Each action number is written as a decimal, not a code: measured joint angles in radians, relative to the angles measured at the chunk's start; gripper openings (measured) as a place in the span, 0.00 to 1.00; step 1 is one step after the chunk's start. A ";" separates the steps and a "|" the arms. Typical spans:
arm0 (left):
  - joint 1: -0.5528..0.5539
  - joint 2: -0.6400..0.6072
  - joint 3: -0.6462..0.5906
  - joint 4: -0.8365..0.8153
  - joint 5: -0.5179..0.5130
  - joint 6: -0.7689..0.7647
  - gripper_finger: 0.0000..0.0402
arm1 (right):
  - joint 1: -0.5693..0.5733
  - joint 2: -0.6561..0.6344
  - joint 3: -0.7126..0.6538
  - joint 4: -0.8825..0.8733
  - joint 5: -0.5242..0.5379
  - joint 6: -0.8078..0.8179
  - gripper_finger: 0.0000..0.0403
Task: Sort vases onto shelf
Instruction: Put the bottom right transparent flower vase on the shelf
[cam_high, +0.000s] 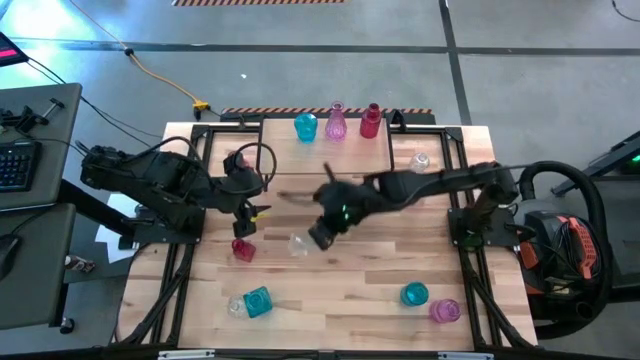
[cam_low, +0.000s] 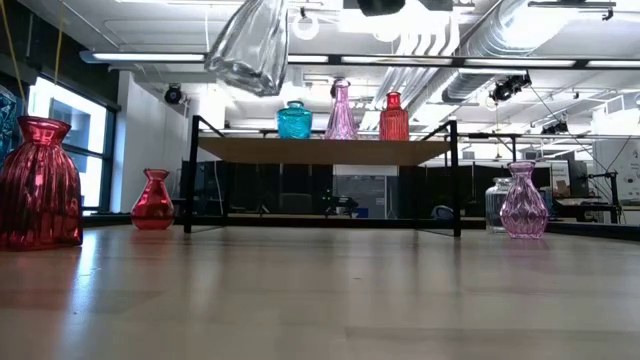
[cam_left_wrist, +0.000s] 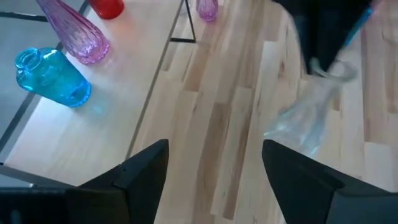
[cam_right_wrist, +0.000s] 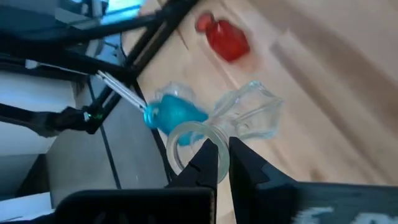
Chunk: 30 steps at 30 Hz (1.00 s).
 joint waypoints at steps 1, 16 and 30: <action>0.000 0.002 0.000 0.003 -0.007 -0.006 0.62 | -0.017 -0.006 0.000 0.004 -0.011 -0.021 0.00; 0.015 0.136 0.000 0.186 -0.030 0.067 0.62 | -0.186 -0.034 0.000 -0.009 -0.219 -0.225 0.00; 0.087 0.241 0.001 0.336 0.089 0.105 0.62 | -0.262 -0.042 0.000 -0.021 -0.287 -0.334 0.00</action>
